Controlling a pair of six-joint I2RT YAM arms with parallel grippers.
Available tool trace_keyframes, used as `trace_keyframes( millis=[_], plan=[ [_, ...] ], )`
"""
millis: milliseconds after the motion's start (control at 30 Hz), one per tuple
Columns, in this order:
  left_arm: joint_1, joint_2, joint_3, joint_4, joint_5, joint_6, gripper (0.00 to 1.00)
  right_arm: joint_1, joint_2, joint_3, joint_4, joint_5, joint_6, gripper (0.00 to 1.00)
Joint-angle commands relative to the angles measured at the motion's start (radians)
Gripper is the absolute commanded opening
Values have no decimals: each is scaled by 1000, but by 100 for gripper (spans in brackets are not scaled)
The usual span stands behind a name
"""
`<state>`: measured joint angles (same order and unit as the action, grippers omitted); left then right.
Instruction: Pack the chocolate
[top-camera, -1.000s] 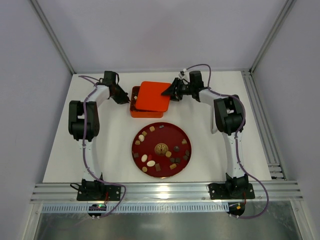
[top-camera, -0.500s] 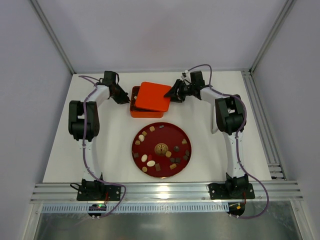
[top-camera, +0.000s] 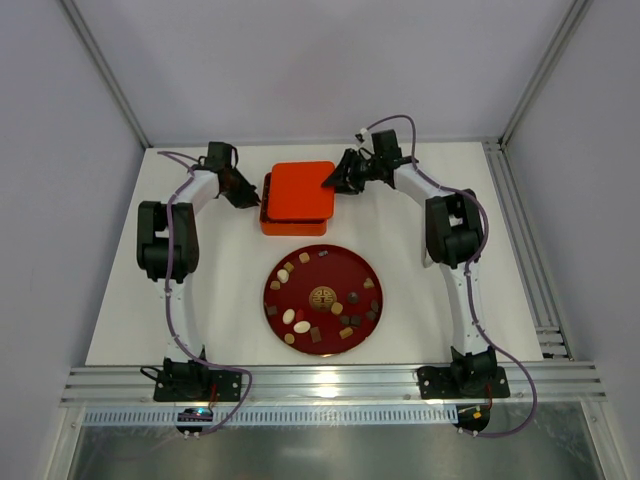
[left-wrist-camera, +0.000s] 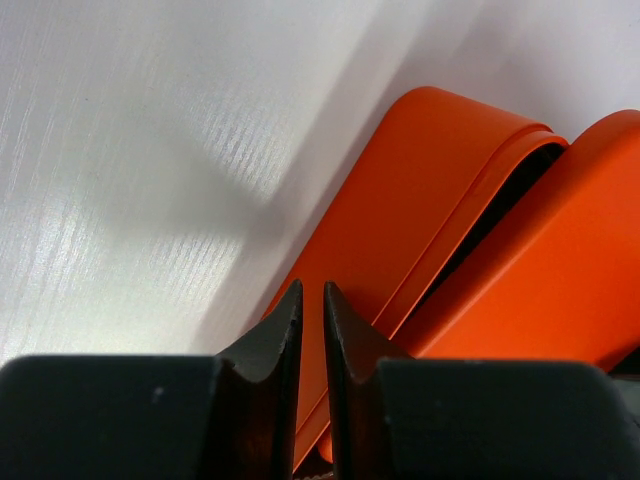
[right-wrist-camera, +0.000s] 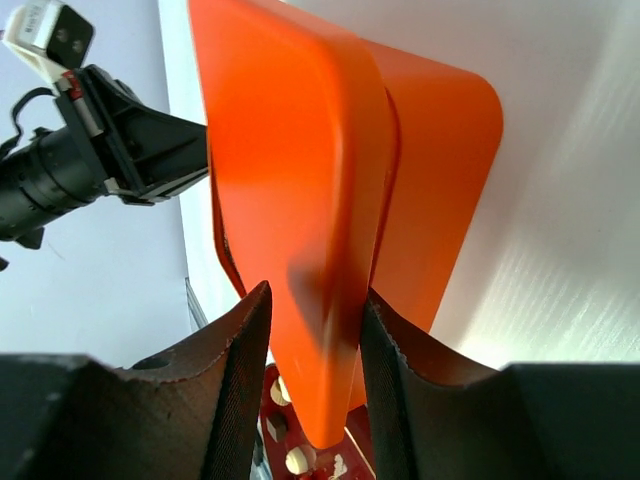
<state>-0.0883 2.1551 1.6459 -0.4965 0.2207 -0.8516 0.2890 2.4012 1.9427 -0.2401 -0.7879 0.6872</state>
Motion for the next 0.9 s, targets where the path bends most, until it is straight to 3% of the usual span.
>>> trace_keyframes(
  millis=[0, 867],
  plan=[
    [2, -4, 29, 32, 20, 19, 13, 7, 24, 61, -62, 10, -35, 42],
    [-8, 17, 54, 29, 20, 17, 14, 56, 92, 213, -249, 76, -155, 41]
  ],
)
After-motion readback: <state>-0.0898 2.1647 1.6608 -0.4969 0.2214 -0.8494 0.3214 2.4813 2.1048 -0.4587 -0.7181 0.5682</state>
